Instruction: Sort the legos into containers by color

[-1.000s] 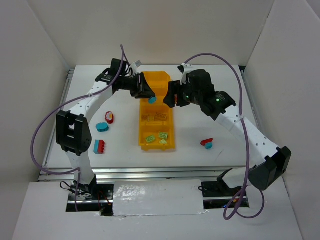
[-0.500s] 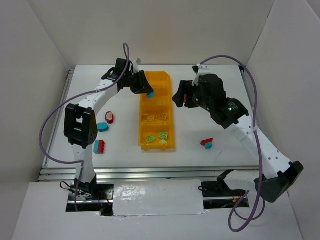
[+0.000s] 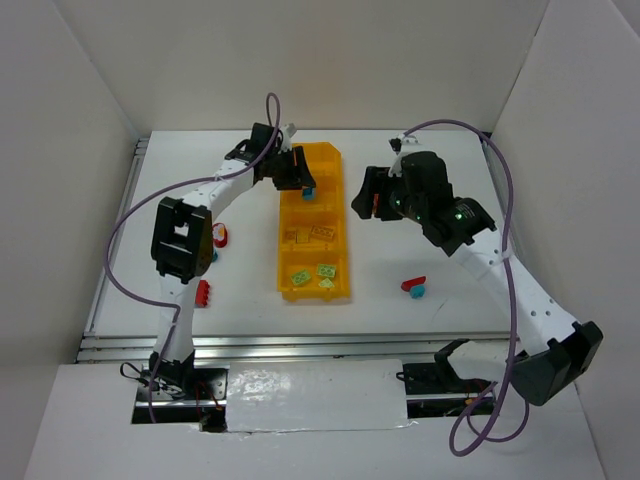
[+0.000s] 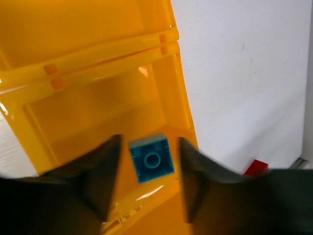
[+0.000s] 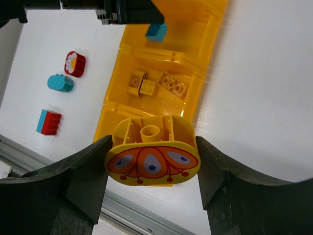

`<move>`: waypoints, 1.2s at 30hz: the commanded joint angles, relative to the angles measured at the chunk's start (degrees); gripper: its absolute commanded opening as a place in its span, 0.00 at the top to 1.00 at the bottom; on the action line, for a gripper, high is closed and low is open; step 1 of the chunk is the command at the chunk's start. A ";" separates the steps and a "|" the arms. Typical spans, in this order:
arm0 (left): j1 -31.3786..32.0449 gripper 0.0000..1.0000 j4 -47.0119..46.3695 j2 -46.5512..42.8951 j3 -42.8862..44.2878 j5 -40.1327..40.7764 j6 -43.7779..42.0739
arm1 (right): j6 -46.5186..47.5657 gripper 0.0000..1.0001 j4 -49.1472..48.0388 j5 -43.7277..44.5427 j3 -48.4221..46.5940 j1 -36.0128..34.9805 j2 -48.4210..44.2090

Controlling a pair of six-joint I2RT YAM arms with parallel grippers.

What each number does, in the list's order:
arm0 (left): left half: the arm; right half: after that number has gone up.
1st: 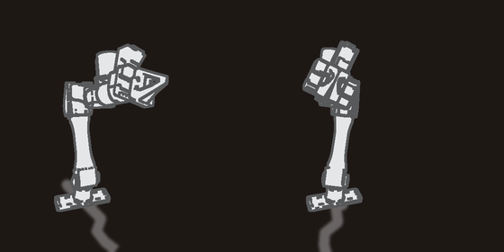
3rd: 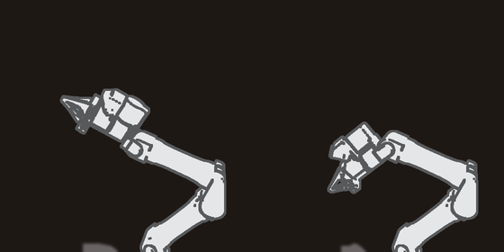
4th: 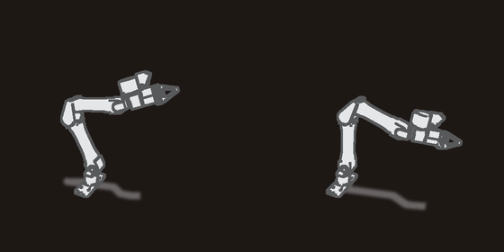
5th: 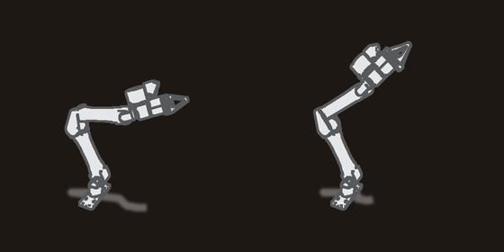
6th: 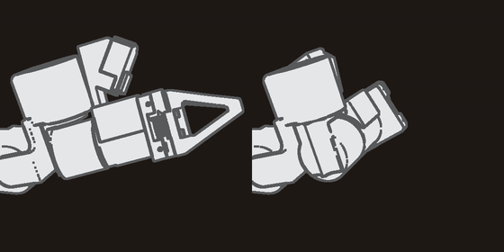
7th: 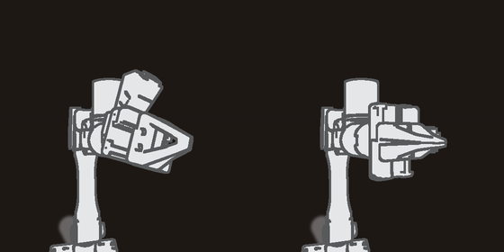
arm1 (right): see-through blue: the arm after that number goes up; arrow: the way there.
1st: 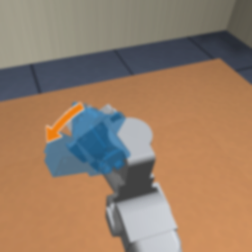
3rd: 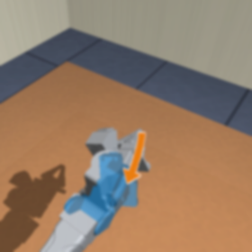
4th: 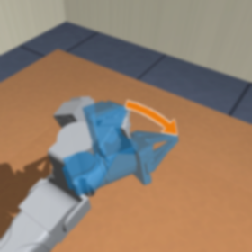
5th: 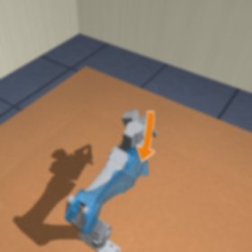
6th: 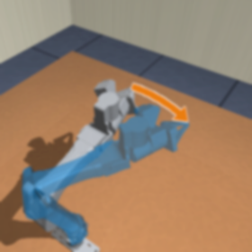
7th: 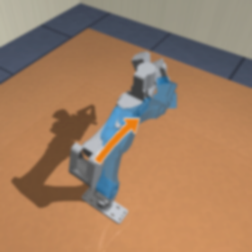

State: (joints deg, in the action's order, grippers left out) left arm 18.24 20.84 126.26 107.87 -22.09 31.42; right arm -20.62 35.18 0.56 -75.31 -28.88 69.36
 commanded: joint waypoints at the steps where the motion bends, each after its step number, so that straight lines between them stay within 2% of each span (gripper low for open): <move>1: 0.57 0.30 -1.15 -0.48 3.04 2.83 -1.01 | -0.47 1.00 -1.34 -2.84 0.86 1.02 1.03; 3: 0.57 0.19 -0.72 -0.66 3.83 3.10 -1.27 | -0.56 1.00 -1.52 -3.81 1.04 1.37 2.17; 4: 0.48 0.01 0.42 -0.57 4.62 2.75 -1.36 | -0.82 1.00 -1.26 -4.07 0.87 1.46 3.92; 10: 0.31 0.00 3.24 -5.30 9.46 2.31 -0.31 | -4.94 1.00 -4.06 -2.41 -0.89 1.29 11.03; 13: -0.66 0.00 7.27 -10.57 9.99 10.02 1.18 | -9.32 0.99 -4.07 -0.83 -4.57 1.11 18.84; 14: -1.01 0.00 8.85 -11.64 9.99 15.35 2.32 | -10.74 0.98 -2.06 -0.65 -7.89 0.76 21.14; 17: -3.38 0.01 17.20 -15.33 9.99 21.81 3.65 | -13.65 0.95 0.49 2.68 -14.05 -1.26 28.44; 19: -5.13 0.00 23.43 -17.70 9.37 29.71 3.82 | -14.53 0.91 1.20 4.18 -16.52 -3.01 32.56; 21: -6.28 0.00 25.47 -19.81 5.52 35.58 3.74 | -15.06 0.88 3.83 4.54 -20.83 -3.89 35.48; 24: -9.26 0.00 27.50 -24.29 -1.60 40.27 4.79 | -15.76 0.82 7.35 5.15 -25.93 -5.21 41.27; 26: -10.50 0.00 27.68 -27.02 -6.50 40.89 5.49 | -15.68 0.71 7.19 4.20 -26.47 -5.92 41.73; 27: -11.81 0.01 27.41 -27.90 -8.02 40.72 5.49 | -15.76 0.62 6.58 3.67 -26.12 -6.09 41.73; 28: -12.43 0.01 26.89 -29.04 -9.42 40.28 5.58 | -15.76 0.46 6.05 3.31 -25.77 -6.27 41.90; 29: -12.96 0.00 26.71 -29.48 -11.87 40.11 5.58 | -15.50 0.41 6.04 2.44 -26.20 -6.62 42.17; 30: -14.01 0.00 26.62 -29.92 -12.77 39.23 5.41 | -15.07 0.26 6.48 2.00 -26.81 -6.71 42.95; 34: -15.16 0.00 24.69 -30.45 -16.90 37.38 3.22 | -14.36 0.22 7.98 1.38 -28.84 -6.98 42.61; 35: -15.16 0.00 24.25 -30.54 -18.04 37.73 2.95 | -14.18 0.01 7.63 1.55 -28.58 -6.98 42.00; 36: -15.16 0.01 23.99 -30.98 -18.66 37.90 2.68 | -13.23 0.01 6.93 1.20 -28.14 -6.89 40.60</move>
State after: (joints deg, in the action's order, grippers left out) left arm 3.07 46.57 97.65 90.02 15.62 35.94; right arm -34.94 41.82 2.17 -101.14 -35.51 112.66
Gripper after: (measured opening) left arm 0.994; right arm 0.961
